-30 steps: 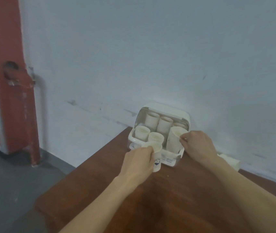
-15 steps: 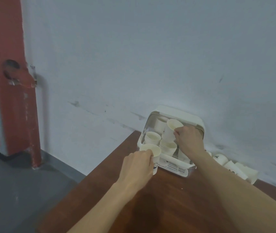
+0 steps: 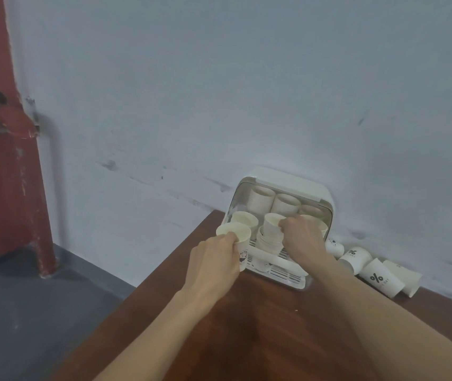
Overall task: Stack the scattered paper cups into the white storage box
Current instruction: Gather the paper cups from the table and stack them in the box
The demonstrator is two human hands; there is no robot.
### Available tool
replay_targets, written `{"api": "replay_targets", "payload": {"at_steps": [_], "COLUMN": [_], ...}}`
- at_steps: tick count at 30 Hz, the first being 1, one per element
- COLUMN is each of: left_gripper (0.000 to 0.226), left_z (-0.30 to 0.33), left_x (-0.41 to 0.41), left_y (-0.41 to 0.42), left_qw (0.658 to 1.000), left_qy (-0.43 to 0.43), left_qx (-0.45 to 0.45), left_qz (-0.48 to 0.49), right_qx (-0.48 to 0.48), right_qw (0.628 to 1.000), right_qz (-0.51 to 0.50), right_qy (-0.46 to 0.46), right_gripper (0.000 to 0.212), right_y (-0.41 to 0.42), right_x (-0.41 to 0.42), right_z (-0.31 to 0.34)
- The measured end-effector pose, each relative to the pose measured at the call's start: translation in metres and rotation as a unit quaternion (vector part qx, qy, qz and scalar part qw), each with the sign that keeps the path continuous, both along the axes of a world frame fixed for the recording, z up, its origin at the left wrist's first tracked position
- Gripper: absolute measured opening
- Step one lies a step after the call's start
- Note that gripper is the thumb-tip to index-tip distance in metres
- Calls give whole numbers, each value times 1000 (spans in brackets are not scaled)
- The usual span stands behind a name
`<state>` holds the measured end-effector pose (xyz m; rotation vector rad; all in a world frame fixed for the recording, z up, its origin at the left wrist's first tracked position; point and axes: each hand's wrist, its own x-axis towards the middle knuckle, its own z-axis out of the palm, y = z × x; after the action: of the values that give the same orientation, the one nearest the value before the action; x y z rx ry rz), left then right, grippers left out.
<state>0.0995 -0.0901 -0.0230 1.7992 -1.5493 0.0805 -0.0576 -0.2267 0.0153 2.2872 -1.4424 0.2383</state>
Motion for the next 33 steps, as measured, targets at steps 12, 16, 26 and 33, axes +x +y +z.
{"api": "replay_targets", "payload": {"at_steps": [12,16,26,33], "left_gripper": [21,20,27,33], "left_z": [36,38,17,11], "left_x": [-3,-3,0,-4], "left_y": [-55,-87,-116,-114], "left_qw": [999,997,998,994], "left_qy": [-28,-32,-50,-91], "left_qx": [-39,-66,16,49], "left_qz": [18,29,23,27], "right_qx": [60,50,27,3], "right_qw": [996,995,997,999], "right_qz": [11,44,36,26], "right_qy": [-58,-78,-65,-39], "right_gripper": [23,24,26,32], "right_y": [3,2,7,1], "right_x": [-3,-6,-8,-6], "right_z": [-45,-63,-65,-70]}}
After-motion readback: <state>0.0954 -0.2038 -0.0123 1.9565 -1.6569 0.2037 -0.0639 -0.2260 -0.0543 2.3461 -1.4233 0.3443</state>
